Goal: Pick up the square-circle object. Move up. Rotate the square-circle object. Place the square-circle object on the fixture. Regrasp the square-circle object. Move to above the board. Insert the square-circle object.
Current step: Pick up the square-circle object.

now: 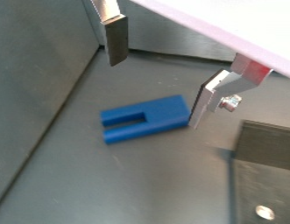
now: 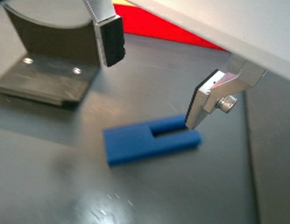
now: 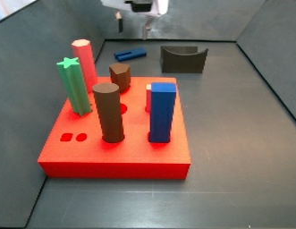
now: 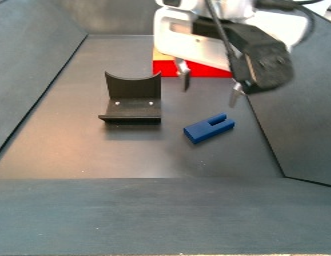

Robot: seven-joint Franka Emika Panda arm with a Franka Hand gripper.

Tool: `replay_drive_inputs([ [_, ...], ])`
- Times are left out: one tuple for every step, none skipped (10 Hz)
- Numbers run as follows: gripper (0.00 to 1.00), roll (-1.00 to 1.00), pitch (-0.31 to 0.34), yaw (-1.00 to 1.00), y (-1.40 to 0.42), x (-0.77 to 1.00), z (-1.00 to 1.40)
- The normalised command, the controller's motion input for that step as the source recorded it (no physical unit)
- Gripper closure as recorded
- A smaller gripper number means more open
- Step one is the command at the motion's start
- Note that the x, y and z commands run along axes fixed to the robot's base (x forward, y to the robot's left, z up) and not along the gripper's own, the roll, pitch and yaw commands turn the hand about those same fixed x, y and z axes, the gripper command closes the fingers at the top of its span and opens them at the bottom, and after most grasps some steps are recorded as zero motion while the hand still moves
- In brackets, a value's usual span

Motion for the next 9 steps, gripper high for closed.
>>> replay_drive_inputs([
  [0.0,-0.32,-0.103,-0.3,0.39,-0.3,-0.55],
  [0.0,-0.23,-0.123,-0.29,0.32,-0.21,-0.69],
  [0.0,0.0,-0.139,-0.2,-0.11,-0.07,-1.0],
  [0.0,0.0,-0.139,-0.09,-0.34,0.0,-1.0],
  [0.0,0.0,-0.203,-0.13,-0.42,0.01,-0.89],
  [0.0,-0.05,-0.207,-0.15,-0.33,0.0,-0.81],
  [0.0,-0.11,-0.204,-0.23,-0.13,-0.22,-0.74],
  [0.0,-0.12,-0.284,-0.19,-0.05,-0.14,-0.64],
  [0.0,-0.15,-0.35,-0.04,0.0,0.0,-0.5],
])
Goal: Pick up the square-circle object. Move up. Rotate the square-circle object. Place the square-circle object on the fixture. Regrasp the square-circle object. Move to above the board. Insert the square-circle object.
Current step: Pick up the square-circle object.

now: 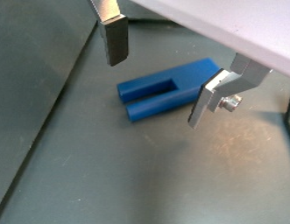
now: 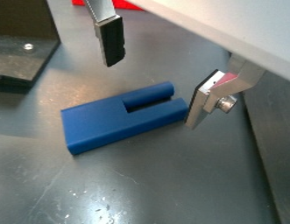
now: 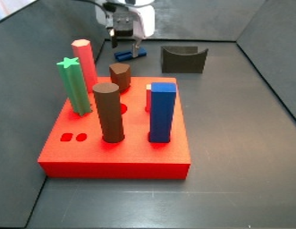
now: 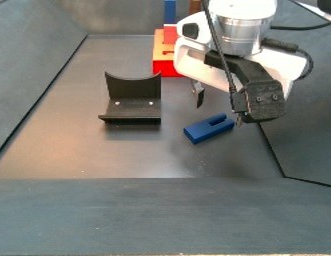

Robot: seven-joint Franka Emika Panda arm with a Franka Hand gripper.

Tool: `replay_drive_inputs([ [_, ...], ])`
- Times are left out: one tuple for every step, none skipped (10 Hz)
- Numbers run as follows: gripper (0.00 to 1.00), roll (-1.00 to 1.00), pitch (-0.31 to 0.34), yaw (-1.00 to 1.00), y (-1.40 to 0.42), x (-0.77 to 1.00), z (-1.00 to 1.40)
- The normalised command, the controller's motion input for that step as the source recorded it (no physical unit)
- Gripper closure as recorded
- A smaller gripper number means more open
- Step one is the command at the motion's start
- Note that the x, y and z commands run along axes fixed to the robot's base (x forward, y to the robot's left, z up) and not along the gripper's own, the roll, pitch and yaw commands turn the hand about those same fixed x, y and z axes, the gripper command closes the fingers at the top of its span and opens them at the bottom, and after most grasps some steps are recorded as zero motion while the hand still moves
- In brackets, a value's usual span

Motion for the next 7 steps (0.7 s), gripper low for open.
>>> replay_drive_inputs([
  [0.0,-0.15,-0.354,-0.02,0.0,0.0,-0.47],
  [0.0,-0.17,-0.353,-0.03,0.0,0.0,-0.45],
  [0.0,-0.18,-0.357,-0.04,0.0,0.0,-0.44],
  [0.0,-0.25,-0.35,-0.08,0.0,0.0,-0.35],
  [0.0,-0.28,-0.331,-0.09,0.0,0.0,-0.32],
  [0.0,-0.25,-0.299,-0.04,0.03,0.0,-0.39],
  [0.0,-0.06,-0.33,0.0,0.04,-0.23,-0.18],
])
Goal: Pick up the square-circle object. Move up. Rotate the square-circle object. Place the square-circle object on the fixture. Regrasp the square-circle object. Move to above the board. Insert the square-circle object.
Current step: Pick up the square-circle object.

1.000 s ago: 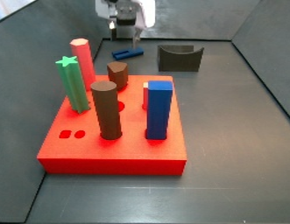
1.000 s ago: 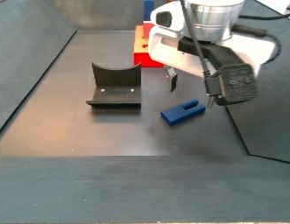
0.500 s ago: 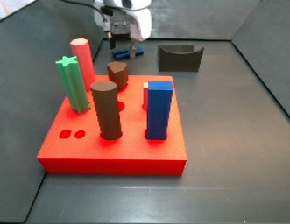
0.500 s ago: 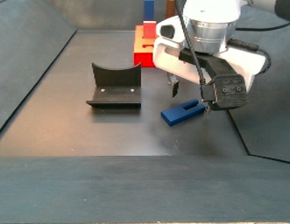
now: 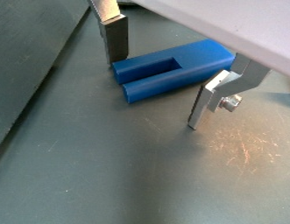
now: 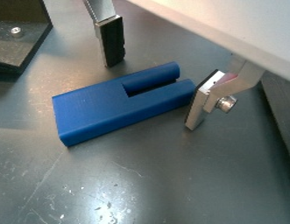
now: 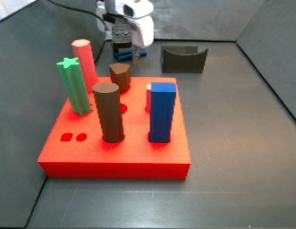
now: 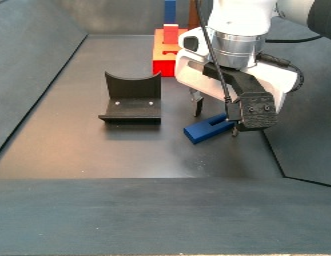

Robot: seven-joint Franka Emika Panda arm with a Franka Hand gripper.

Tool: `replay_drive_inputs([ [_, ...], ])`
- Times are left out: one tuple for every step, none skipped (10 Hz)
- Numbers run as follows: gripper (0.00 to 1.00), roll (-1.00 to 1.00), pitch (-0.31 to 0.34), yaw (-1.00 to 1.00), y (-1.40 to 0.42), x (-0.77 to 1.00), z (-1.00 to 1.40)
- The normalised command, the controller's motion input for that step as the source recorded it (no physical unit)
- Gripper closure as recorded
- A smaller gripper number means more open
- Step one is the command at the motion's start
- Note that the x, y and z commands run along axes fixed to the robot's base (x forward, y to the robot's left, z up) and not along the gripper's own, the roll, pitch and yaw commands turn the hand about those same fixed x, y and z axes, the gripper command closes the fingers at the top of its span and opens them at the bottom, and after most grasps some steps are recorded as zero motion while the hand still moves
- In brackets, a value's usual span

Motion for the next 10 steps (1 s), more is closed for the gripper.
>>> replay_drive_inputs([
  [0.0,0.07,-0.15,0.0,-0.06,-0.07,-0.05],
  [0.0,0.0,-0.026,0.03,0.0,-0.05,0.0],
  [1.0,0.0,0.0,0.0,0.0,0.0,0.0],
  [1.0,0.0,0.0,0.0,0.0,0.0,0.0],
  [1.0,0.0,0.0,0.0,0.0,0.0,0.0],
  [1.0,0.0,0.0,0.0,0.0,0.0,0.0],
  [1.0,0.0,0.0,0.0,0.0,0.0,0.0],
  [1.0,0.0,0.0,0.0,0.0,0.0,0.0],
  [1.0,0.0,0.0,0.0,0.0,0.0,0.0],
  [1.0,0.0,0.0,0.0,0.0,0.0,0.0],
])
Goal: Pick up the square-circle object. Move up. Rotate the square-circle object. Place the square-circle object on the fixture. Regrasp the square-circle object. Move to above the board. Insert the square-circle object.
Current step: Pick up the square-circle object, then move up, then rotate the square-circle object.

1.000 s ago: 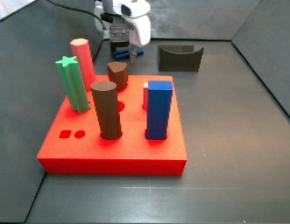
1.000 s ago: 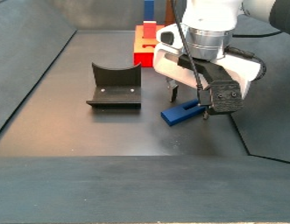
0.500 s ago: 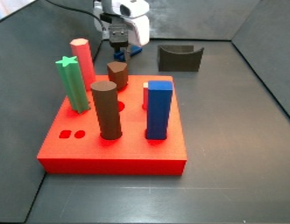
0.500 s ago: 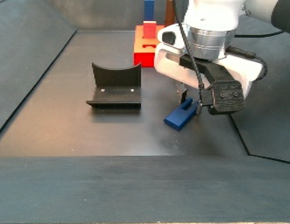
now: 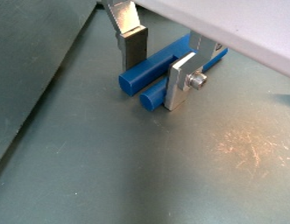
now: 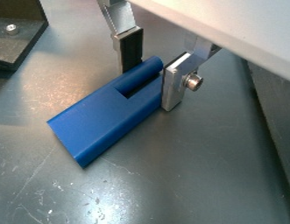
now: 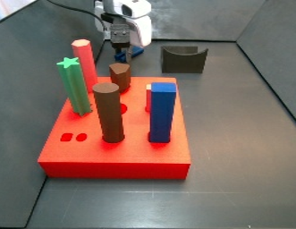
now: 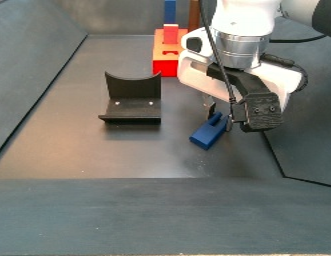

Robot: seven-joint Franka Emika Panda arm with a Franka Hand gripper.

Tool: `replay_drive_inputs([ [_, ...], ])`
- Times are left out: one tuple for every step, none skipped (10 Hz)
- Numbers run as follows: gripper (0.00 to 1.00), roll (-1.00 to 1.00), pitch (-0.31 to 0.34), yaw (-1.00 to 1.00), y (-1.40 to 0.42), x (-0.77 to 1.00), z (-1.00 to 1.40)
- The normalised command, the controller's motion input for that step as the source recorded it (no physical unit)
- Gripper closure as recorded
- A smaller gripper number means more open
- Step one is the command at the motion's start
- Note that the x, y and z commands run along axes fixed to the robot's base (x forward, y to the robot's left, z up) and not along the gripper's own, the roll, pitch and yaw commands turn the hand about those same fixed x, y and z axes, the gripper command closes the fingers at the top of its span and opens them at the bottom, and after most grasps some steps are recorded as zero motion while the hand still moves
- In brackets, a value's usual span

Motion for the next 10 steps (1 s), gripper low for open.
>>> replay_drive_inputs([
  [1.0,0.0,0.0,0.0,0.0,0.0,0.0],
  [1.0,0.0,0.0,0.0,0.0,0.0,0.0],
  [1.0,0.0,0.0,0.0,0.0,0.0,0.0],
  [1.0,0.0,0.0,0.0,0.0,0.0,0.83],
  [1.0,0.0,-0.01,0.0,-0.06,0.08,0.81],
  [1.0,0.01,0.034,0.01,-0.04,0.04,0.67],
  [1.0,0.03,0.046,0.01,-0.02,0.02,0.59],
  [1.0,0.06,0.071,0.0,-0.01,0.0,0.43],
  [1.0,0.08,0.089,-0.01,-0.01,-0.01,0.31],
  [1.0,0.0,0.0,0.0,0.06,0.38,0.83],
])
